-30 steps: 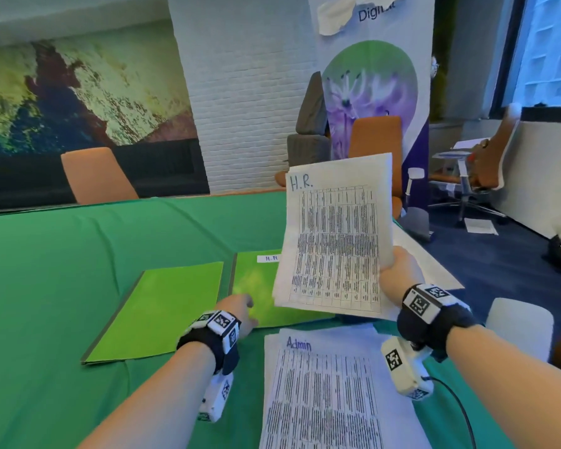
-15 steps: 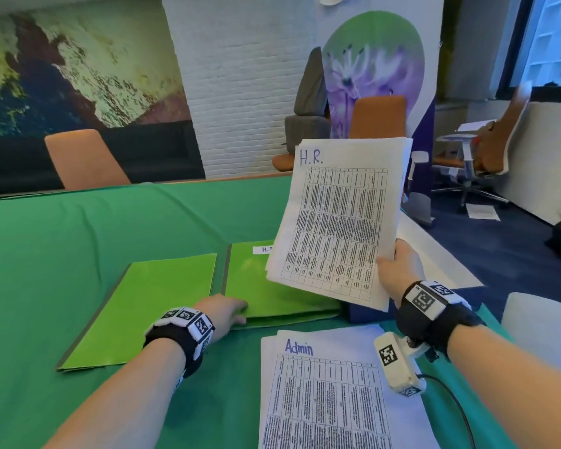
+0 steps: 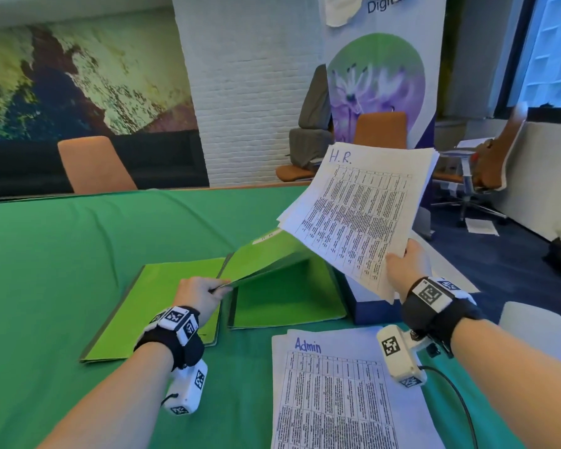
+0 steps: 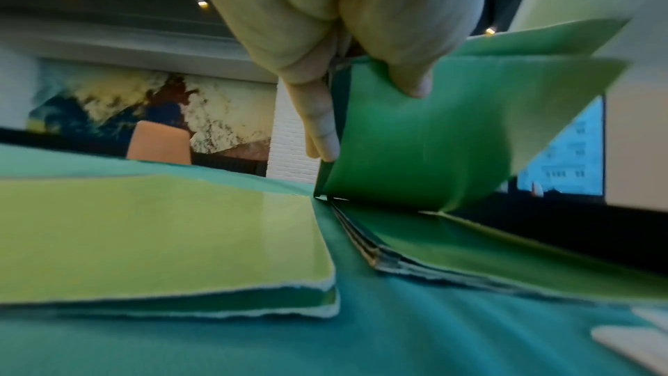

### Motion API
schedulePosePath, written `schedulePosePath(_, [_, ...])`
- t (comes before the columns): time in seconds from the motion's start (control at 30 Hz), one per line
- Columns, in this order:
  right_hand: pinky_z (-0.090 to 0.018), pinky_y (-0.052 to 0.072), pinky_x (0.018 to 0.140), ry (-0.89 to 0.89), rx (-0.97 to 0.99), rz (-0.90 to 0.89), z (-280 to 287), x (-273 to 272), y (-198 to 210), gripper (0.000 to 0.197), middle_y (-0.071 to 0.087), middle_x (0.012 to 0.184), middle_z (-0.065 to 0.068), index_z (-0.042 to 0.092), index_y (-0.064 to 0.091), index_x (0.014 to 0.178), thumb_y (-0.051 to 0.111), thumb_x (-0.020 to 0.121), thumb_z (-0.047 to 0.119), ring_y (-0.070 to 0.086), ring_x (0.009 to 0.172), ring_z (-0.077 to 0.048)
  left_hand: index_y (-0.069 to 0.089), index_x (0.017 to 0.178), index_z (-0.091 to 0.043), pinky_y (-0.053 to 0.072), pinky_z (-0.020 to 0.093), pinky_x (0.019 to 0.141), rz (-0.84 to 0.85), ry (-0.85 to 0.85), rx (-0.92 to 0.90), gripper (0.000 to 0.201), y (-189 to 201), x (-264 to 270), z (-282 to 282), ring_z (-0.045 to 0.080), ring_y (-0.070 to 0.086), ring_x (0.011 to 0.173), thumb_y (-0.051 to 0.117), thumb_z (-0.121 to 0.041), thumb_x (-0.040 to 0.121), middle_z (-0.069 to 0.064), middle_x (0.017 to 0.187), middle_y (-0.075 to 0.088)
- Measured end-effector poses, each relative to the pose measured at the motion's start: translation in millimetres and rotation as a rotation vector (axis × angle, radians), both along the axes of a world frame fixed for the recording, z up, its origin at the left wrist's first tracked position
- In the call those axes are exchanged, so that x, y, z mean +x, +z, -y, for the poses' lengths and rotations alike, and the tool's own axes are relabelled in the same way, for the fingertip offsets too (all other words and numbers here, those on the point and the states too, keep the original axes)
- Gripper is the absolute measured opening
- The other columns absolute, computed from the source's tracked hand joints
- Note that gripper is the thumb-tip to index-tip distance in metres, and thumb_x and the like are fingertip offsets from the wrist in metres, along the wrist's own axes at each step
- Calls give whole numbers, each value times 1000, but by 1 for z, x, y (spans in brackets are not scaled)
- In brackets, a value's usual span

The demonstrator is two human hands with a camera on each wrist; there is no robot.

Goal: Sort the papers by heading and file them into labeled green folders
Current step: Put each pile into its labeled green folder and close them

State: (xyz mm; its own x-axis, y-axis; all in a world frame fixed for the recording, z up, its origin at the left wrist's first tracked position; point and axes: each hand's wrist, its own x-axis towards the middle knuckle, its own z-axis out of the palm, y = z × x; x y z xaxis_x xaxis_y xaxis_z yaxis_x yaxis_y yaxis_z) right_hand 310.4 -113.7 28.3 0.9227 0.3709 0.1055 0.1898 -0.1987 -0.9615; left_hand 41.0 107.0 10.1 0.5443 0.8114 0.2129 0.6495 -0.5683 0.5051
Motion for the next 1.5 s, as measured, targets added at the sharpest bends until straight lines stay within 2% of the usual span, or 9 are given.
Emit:
schedulePosePath(0.17, [-31, 40, 81, -7, -14, 70, -9, -6, 7, 38, 58, 127, -14, 7, 52, 127, 38, 92, 0, 54, 114, -33, 75, 94, -16, 41, 19, 69, 209, -13, -222, 27, -1, -15, 2, 14, 54, 74, 76, -33, 74, 3, 90, 70])
schedulePosePath(0.3, [-30, 41, 80, 16, -62, 81, -15, -8, 7, 36, 60, 124, -17, 4, 53, 125, 39, 92, 1, 56, 111, -34, 75, 80, -19, 38, 20, 58, 239, 45, -243, 24, -11, -31, -9, 19, 55, 72, 66, -42, 80, 1, 73, 64])
schedulePosePath(0.53, [-33, 43, 72, 174, -230, 72, -39, -26, -1, 17, 64, 101, -20, 1, 60, 95, 43, 93, 1, 58, 89, -32, 39, 134, 4, 42, 37, 89, 180, 135, -120, 45, -15, -41, -14, 33, 55, 107, 31, -26, 101, 24, 124, 55])
schedulePosePath(0.8, [-32, 45, 75, 345, -547, 66, -104, -62, -18, 15, 63, 110, -20, 0, 61, 91, 46, 92, 2, 54, 85, -30, 38, 71, -10, 33, 31, 55, 197, 209, -166, 34, -20, -59, -21, 22, 40, 66, 31, -25, 101, 3, 67, 40])
schedulePosePath(0.9, [-37, 49, 84, 376, -636, 44, -120, -73, -24, 22, 63, 114, -21, -4, 61, 105, 44, 94, 4, 58, 89, -30, 35, 68, -12, 35, 28, 49, 165, 193, -202, 35, -28, -64, -22, 12, 38, 52, 33, -26, 101, 1, 63, 35])
schedulePosePath(1.0, [-38, 48, 91, 395, -725, 20, -129, -81, -35, 20, 60, 93, -15, 2, 51, 78, 42, 95, 4, 51, 87, -28, 35, 70, -11, 43, 30, 47, 184, 167, -291, 35, -33, -68, -23, 15, 59, 51, 35, -28, 100, 2, 62, 36])
schedulePosePath(1.13, [-29, 40, 69, 369, -676, -40, -135, -84, -44, 17, 52, 79, -11, -1, 50, 78, 46, 93, 4, 49, 69, -21, 42, 79, -8, 35, 24, 41, 168, 141, -342, 30, -34, -66, -23, 22, 71, 66, 39, -31, 99, 6, 78, 50])
schedulePosePath(1.3, [-30, 41, 69, 297, -541, -171, -139, -74, -50, 28, 53, 76, -11, -3, 55, 86, 41, 99, 18, 50, 66, -21, 34, 143, -13, 54, 22, 66, 113, 13, -387, 60, -32, -63, -20, 17, 64, 83, 58, -19, 88, 4, 131, 50])
schedulePosePath(1.5, [-32, 36, 89, 202, -342, -323, -125, -49, -52, 73, 54, 121, -23, -5, 47, 131, 18, 98, 52, 51, 99, -27, 63, 120, -21, 34, 27, 60, -10, -49, -560, 38, -29, -53, -27, 16, 39, 55, 47, -12, 86, -2, 54, 52])
